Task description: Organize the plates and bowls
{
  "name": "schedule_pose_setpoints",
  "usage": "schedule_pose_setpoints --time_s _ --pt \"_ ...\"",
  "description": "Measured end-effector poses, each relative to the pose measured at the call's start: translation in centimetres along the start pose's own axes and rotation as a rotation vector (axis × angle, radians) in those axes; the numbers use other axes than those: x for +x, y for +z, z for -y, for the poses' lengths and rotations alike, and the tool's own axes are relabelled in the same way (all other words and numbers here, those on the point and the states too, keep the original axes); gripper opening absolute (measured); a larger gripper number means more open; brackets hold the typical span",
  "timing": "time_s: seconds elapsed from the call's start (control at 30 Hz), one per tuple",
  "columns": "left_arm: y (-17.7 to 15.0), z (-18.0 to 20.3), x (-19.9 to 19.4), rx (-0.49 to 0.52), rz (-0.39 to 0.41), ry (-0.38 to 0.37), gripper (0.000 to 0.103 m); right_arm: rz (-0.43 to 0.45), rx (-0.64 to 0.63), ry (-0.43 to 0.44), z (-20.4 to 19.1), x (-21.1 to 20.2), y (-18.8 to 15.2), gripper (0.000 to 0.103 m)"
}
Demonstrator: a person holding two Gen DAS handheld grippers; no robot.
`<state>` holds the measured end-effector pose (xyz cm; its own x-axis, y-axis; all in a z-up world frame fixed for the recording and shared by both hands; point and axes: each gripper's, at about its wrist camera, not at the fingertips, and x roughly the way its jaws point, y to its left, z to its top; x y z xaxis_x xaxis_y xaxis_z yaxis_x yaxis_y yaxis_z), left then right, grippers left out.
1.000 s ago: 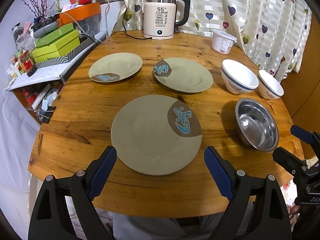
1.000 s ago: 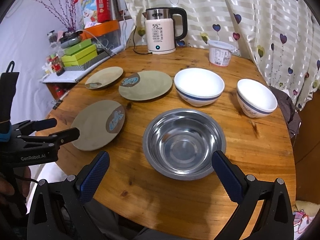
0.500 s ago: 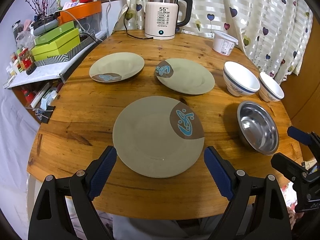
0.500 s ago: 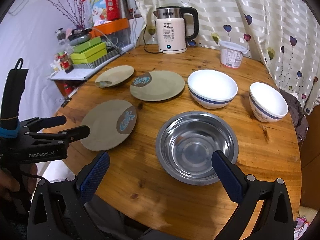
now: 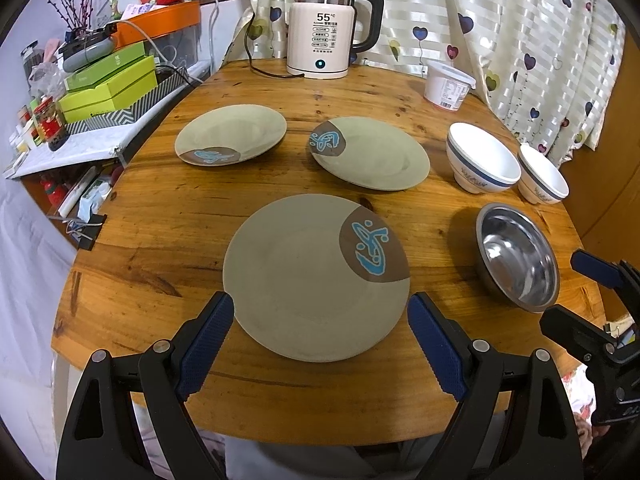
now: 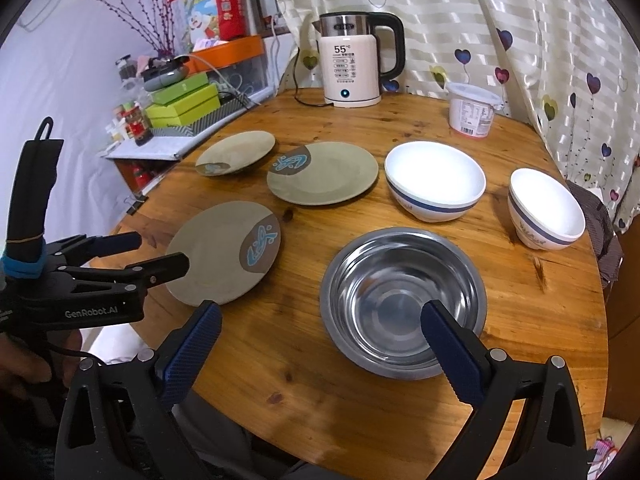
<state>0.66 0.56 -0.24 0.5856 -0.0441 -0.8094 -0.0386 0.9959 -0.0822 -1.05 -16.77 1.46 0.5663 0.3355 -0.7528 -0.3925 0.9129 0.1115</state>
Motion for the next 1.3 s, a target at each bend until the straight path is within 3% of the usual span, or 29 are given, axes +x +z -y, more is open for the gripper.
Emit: schedule_pose_setpoints --time_s 1.3 --pt "1.0 -2.8 2.2 -0.064 -0.016 -0.003 0.089 -0.037 0.003 0.043 -1.2 3.4 3.5 0.093"
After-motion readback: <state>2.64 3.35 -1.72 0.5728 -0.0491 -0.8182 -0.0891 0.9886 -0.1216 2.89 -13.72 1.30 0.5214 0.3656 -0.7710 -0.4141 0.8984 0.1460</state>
